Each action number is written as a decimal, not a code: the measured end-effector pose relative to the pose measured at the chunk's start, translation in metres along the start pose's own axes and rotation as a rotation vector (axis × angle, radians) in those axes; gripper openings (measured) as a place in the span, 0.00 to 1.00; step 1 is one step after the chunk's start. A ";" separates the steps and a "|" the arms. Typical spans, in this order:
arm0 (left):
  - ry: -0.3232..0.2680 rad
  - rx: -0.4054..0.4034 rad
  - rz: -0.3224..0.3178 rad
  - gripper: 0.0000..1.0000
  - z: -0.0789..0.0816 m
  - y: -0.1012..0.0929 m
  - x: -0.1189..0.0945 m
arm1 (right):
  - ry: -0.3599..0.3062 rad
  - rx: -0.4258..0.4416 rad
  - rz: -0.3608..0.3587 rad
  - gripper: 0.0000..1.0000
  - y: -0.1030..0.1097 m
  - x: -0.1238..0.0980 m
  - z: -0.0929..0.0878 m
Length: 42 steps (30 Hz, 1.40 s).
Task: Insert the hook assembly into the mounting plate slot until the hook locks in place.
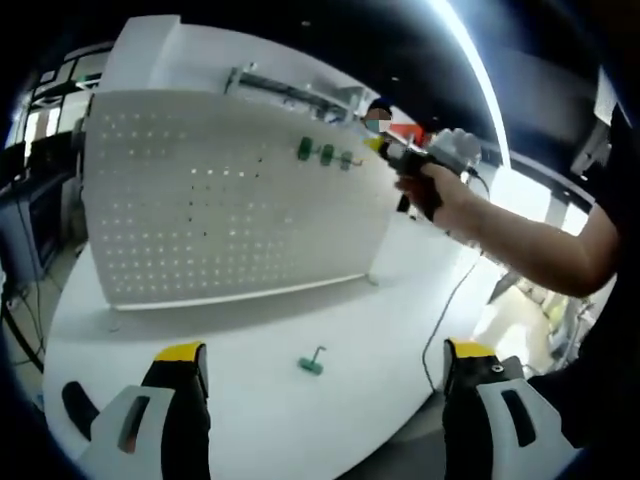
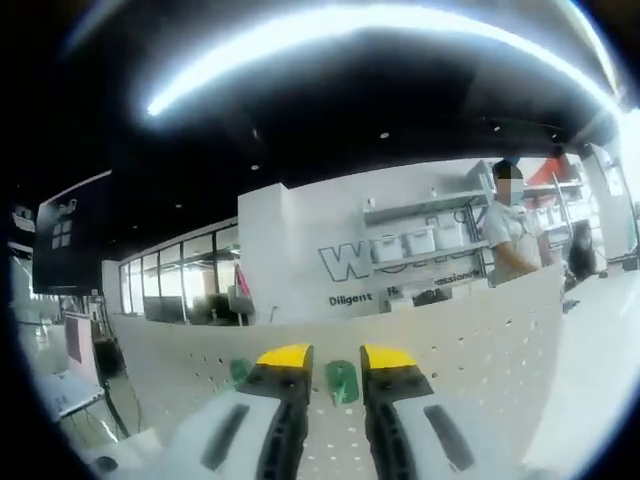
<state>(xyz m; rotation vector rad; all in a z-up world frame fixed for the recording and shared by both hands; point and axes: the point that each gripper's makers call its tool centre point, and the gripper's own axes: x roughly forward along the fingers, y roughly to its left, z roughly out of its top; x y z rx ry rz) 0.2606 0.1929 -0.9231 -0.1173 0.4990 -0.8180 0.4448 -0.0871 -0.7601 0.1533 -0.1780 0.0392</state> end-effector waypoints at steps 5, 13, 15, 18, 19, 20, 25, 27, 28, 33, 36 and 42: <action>0.004 0.005 -0.008 0.99 -0.003 -0.004 -0.002 | 0.023 -0.020 0.003 0.17 -0.003 -0.022 0.002; 0.006 0.006 -0.025 1.00 -0.005 -0.011 -0.004 | 0.071 0.022 0.026 0.21 0.002 -0.048 -0.011; 0.011 0.011 -0.020 1.00 -0.007 -0.010 -0.004 | 0.090 0.020 0.038 0.21 0.006 -0.054 -0.017; 0.017 0.009 -0.018 1.00 -0.009 -0.010 -0.005 | 0.125 0.016 0.065 0.22 0.014 -0.063 -0.027; 0.019 0.008 -0.019 1.00 -0.010 -0.010 -0.005 | 0.150 -0.005 0.083 0.22 0.019 -0.067 -0.034; 0.022 0.005 -0.018 1.00 -0.011 -0.009 -0.005 | 0.166 -0.015 0.096 0.23 0.021 -0.070 -0.038; 0.021 -0.007 -0.009 1.00 -0.014 -0.007 -0.007 | 0.238 -0.045 0.120 0.23 0.031 -0.090 -0.065; 0.028 -0.005 -0.008 1.00 -0.015 -0.006 -0.008 | 0.266 -0.034 0.125 0.24 0.033 -0.098 -0.075; 0.031 -0.005 -0.008 1.00 -0.016 -0.006 -0.008 | 0.278 -0.029 0.126 0.24 0.034 -0.101 -0.080; 0.034 -0.017 0.000 1.00 -0.018 -0.002 -0.009 | 0.349 -0.019 0.172 0.26 0.051 -0.122 -0.105; 0.037 -0.022 0.002 1.00 -0.020 -0.001 -0.009 | 0.385 -0.010 0.182 0.26 0.059 -0.134 -0.119; 0.048 -0.028 0.005 1.00 -0.025 0.000 -0.008 | 0.457 0.000 0.227 0.26 0.076 -0.158 -0.146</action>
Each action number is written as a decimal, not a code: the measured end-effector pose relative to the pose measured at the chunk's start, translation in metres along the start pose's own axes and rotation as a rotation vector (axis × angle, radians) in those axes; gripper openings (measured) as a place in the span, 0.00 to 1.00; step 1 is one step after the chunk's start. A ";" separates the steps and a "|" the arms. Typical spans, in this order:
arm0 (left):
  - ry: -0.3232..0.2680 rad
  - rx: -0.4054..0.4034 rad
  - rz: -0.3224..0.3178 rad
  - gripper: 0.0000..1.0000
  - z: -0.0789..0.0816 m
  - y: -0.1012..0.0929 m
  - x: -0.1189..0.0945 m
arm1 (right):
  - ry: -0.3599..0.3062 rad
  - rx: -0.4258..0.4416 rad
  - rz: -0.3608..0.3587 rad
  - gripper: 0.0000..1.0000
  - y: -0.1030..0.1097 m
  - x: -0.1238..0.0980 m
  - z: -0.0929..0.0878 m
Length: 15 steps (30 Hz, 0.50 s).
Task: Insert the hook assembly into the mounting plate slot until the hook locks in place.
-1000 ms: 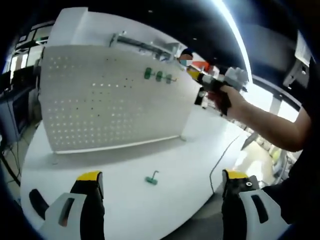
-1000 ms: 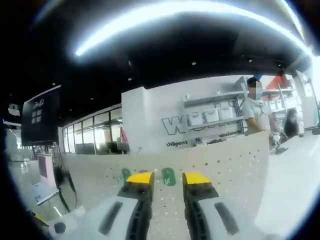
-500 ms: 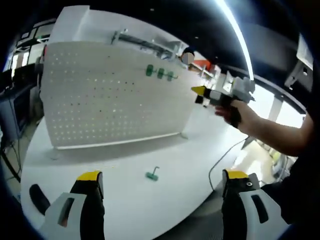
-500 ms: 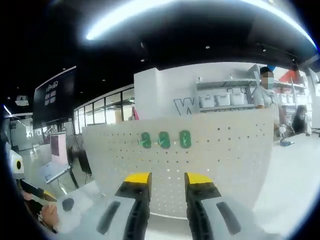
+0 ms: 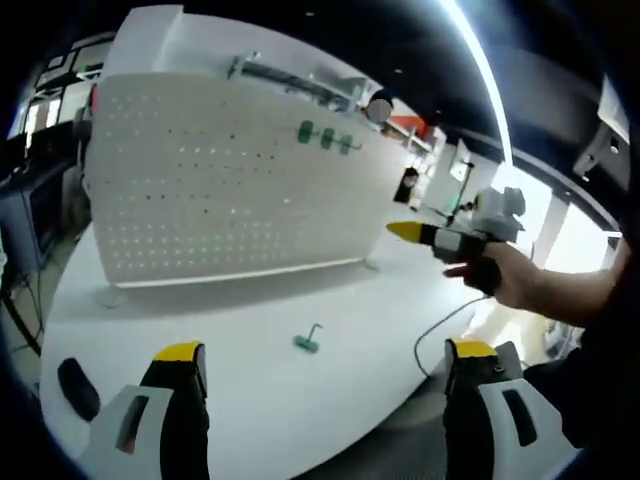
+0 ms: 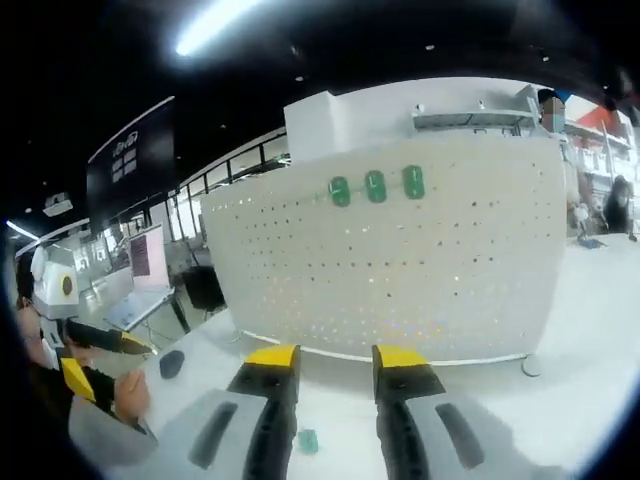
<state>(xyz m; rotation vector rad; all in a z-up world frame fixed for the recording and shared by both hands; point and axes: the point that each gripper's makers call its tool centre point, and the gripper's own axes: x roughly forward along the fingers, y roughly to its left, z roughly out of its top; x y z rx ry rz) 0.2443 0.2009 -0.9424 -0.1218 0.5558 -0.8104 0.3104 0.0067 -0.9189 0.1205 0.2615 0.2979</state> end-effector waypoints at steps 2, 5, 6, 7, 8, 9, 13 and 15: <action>0.001 -0.004 0.003 1.00 0.000 0.000 0.001 | 0.021 0.006 0.009 0.26 0.004 -0.001 -0.010; 0.003 0.000 -0.002 1.00 0.000 -0.002 0.002 | 0.033 0.016 0.020 0.26 0.010 -0.004 -0.018; 0.006 0.002 -0.003 1.00 -0.001 -0.002 0.002 | 0.043 0.018 0.023 0.26 0.012 -0.005 -0.022; 0.009 0.004 -0.004 1.00 -0.001 -0.002 0.003 | 0.044 0.020 0.024 0.26 0.013 -0.005 -0.023; 0.014 0.005 -0.004 1.00 -0.003 -0.003 0.003 | 0.046 0.026 0.027 0.26 0.015 -0.007 -0.025; 0.017 0.004 -0.005 1.00 -0.004 -0.003 0.003 | 0.050 0.026 0.030 0.26 0.017 -0.007 -0.027; 0.022 0.003 -0.007 1.00 -0.007 -0.005 0.003 | 0.072 0.038 0.040 0.26 0.026 -0.014 -0.039; 0.022 0.003 -0.007 1.00 -0.008 -0.005 0.003 | 0.089 0.039 0.050 0.26 0.031 -0.016 -0.046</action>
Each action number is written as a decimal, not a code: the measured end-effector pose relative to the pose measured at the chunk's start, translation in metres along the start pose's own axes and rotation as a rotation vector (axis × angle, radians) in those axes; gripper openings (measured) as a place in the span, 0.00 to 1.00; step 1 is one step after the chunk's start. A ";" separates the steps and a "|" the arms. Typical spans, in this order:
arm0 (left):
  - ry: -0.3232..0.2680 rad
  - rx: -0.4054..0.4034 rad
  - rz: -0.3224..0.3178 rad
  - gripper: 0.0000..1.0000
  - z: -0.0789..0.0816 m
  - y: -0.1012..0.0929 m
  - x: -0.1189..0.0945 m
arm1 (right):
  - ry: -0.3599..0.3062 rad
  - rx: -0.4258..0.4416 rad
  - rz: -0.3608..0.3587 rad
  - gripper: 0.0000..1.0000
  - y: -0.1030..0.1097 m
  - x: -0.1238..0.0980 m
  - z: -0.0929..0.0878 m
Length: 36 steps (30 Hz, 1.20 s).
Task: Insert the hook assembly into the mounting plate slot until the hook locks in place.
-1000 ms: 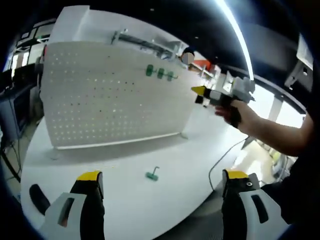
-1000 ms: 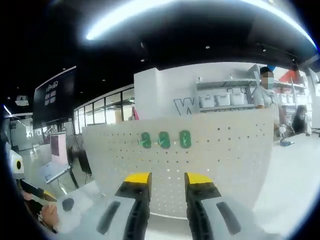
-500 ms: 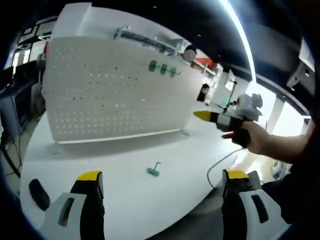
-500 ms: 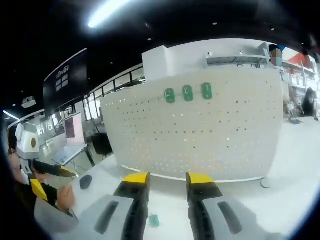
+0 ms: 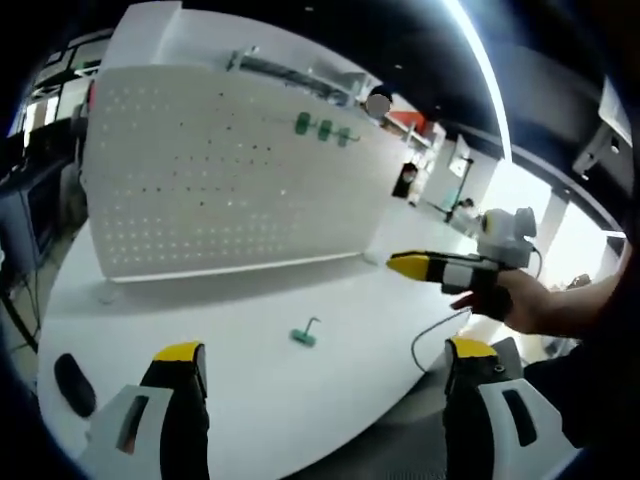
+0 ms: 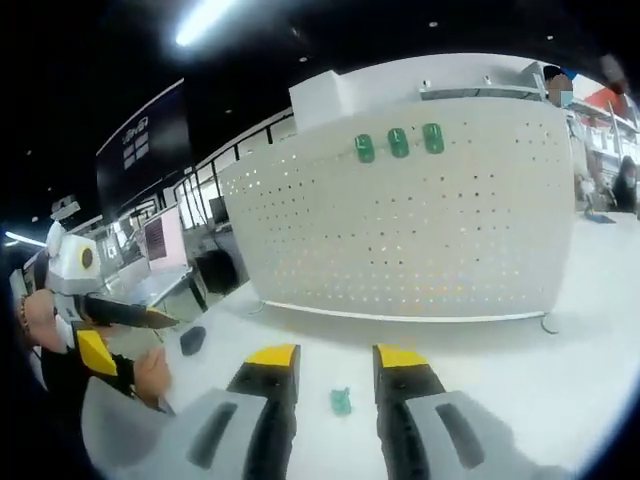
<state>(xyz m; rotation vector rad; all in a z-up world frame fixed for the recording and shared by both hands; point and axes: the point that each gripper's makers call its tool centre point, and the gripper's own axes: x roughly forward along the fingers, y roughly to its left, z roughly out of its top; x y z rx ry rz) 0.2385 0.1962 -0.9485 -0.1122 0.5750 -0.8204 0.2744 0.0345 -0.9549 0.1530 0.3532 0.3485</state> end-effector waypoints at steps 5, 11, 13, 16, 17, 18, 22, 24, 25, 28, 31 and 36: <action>0.004 -0.001 0.002 1.00 -0.002 0.001 -0.001 | 0.028 0.013 0.013 0.26 0.009 -0.004 -0.015; 0.015 -0.003 0.005 1.00 -0.006 0.002 -0.002 | 0.052 0.018 0.023 0.26 0.013 -0.005 -0.025; 0.021 -0.005 0.008 1.00 -0.008 0.002 -0.003 | 0.060 0.022 0.027 0.26 0.014 -0.004 -0.028; 0.031 -0.010 0.015 1.00 -0.012 0.004 -0.002 | 0.063 0.056 0.045 0.27 0.018 -0.003 -0.033; 0.035 -0.013 0.015 1.00 -0.013 0.004 -0.002 | 0.070 0.070 0.048 0.28 0.018 -0.003 -0.036; 0.037 -0.014 0.016 1.00 -0.014 0.004 -0.002 | 0.075 0.062 0.049 0.28 0.019 -0.002 -0.038; 0.050 -0.018 0.014 1.00 -0.019 0.004 0.002 | 0.106 0.066 0.064 0.28 0.023 0.001 -0.050; 0.083 -0.009 0.028 1.00 -0.028 0.009 0.005 | 0.136 0.073 0.073 0.28 0.024 0.004 -0.059; 0.103 0.004 0.034 1.00 -0.032 0.011 0.005 | 0.147 0.083 0.074 0.28 0.024 0.005 -0.062; 0.116 0.001 0.027 1.00 -0.035 0.012 0.006 | 0.171 0.097 0.082 0.28 0.024 0.013 -0.072; 0.112 -0.016 0.036 1.00 -0.033 0.018 0.004 | 0.188 0.092 0.090 0.28 0.025 0.024 -0.077; 0.107 -0.028 0.040 1.00 -0.030 0.020 0.004 | 0.234 0.094 0.110 0.27 0.026 0.050 -0.093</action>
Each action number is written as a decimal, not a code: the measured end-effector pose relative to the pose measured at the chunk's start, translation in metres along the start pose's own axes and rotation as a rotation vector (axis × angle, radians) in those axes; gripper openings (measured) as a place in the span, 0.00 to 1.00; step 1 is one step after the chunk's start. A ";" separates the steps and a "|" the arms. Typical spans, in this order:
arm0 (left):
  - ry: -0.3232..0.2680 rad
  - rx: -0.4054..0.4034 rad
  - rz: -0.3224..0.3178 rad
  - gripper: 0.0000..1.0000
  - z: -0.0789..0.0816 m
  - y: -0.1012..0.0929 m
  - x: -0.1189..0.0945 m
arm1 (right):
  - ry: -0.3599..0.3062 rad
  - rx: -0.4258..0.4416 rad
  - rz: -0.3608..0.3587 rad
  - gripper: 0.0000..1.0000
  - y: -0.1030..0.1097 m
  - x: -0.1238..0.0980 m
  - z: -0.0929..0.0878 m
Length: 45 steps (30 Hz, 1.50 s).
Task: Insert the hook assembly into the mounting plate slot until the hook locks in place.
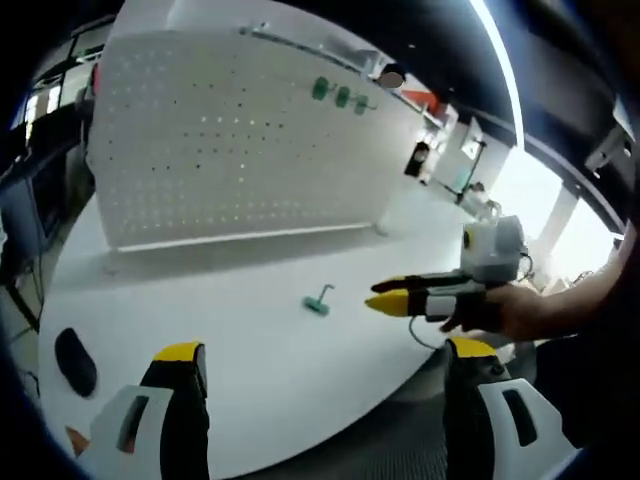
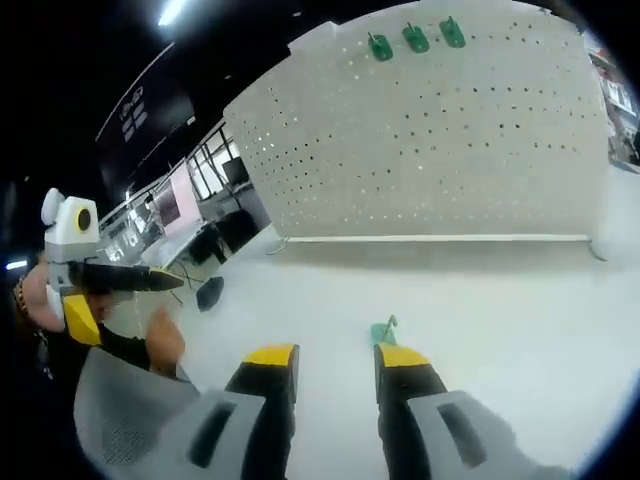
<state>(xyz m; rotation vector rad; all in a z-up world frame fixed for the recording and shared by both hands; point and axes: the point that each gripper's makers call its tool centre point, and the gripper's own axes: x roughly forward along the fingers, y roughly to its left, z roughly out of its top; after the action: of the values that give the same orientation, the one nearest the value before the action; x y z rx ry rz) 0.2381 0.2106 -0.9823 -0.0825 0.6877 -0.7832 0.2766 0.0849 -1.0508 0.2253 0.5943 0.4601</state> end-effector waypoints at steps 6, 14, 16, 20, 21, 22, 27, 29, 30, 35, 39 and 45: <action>0.004 -0.007 0.002 1.00 0.001 0.003 0.001 | 0.055 0.025 0.042 0.27 -0.002 0.031 -0.009; 0.006 -0.025 0.004 1.00 0.002 0.012 0.003 | 0.090 0.031 0.004 0.27 -0.014 0.049 -0.017; 0.008 -0.029 0.002 1.00 0.002 0.013 0.004 | 0.090 0.039 -0.007 0.27 -0.018 0.052 -0.018; 0.016 -0.036 -0.001 1.00 -0.001 0.014 0.006 | 0.093 0.061 -0.025 0.27 -0.024 0.057 -0.016; 0.016 -0.038 -0.003 0.99 -0.001 0.014 0.006 | 0.093 0.060 -0.028 0.27 -0.025 0.058 -0.015; 0.017 -0.040 -0.003 0.99 -0.001 0.014 0.007 | 0.092 0.059 -0.030 0.27 -0.026 0.059 -0.014; 0.023 -0.047 -0.007 0.99 -0.003 0.016 0.009 | 0.091 0.055 -0.044 0.27 -0.033 0.066 -0.008; 0.026 -0.048 -0.005 0.99 -0.004 0.018 0.009 | 0.089 0.053 -0.049 0.27 -0.036 0.069 -0.005; 0.025 -0.050 -0.004 0.99 -0.004 0.019 0.008 | 0.088 0.053 -0.054 0.27 -0.038 0.071 -0.003; 0.032 -0.056 0.000 0.99 -0.007 0.022 0.007 | 0.090 0.065 -0.066 0.27 -0.046 0.081 0.002; 0.037 -0.065 0.001 0.98 -0.010 0.024 0.006 | 0.096 0.067 -0.061 0.26 -0.047 0.089 0.006; 0.043 -0.064 -0.006 0.98 -0.012 0.023 0.007 | 0.090 0.083 -0.048 0.20 -0.044 0.103 0.014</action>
<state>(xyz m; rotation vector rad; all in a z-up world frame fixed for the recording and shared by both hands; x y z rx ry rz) 0.2485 0.2250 -1.0029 -0.1261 0.7537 -0.7704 0.3761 0.0942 -1.1040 0.2703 0.7059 0.4011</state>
